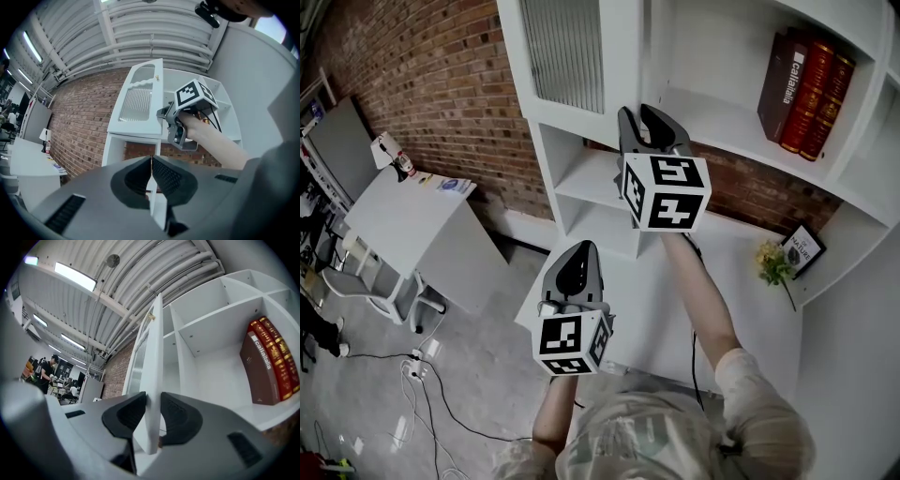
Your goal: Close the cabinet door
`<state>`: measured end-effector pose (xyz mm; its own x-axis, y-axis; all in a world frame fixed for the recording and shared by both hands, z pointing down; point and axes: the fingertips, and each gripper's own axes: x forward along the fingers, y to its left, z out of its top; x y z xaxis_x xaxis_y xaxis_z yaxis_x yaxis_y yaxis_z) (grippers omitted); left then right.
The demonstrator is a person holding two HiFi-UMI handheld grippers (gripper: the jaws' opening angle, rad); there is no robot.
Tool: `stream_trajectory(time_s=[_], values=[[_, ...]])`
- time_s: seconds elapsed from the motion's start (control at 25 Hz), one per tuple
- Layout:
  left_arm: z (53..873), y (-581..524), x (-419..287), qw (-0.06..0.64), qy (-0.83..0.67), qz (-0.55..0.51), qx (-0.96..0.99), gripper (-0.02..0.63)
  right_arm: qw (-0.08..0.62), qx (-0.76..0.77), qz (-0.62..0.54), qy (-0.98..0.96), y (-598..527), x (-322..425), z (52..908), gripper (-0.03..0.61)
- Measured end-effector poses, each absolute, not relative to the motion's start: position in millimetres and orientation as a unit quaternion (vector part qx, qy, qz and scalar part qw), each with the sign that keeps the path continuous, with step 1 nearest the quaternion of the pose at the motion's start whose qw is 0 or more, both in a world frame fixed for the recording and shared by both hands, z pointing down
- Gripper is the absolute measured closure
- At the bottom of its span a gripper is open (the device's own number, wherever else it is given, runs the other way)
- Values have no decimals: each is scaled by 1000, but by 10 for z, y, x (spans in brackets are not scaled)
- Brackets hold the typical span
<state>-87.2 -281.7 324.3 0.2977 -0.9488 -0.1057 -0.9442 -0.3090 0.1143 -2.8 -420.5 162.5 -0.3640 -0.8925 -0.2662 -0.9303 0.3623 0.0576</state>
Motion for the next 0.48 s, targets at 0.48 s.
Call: stream_trajectory(time_s=[0.48], values=[[3307, -2846, -939, 21, -601, -77, 796, 594, 101, -601, 123, 783, -4404, 131, 1646, 477]])
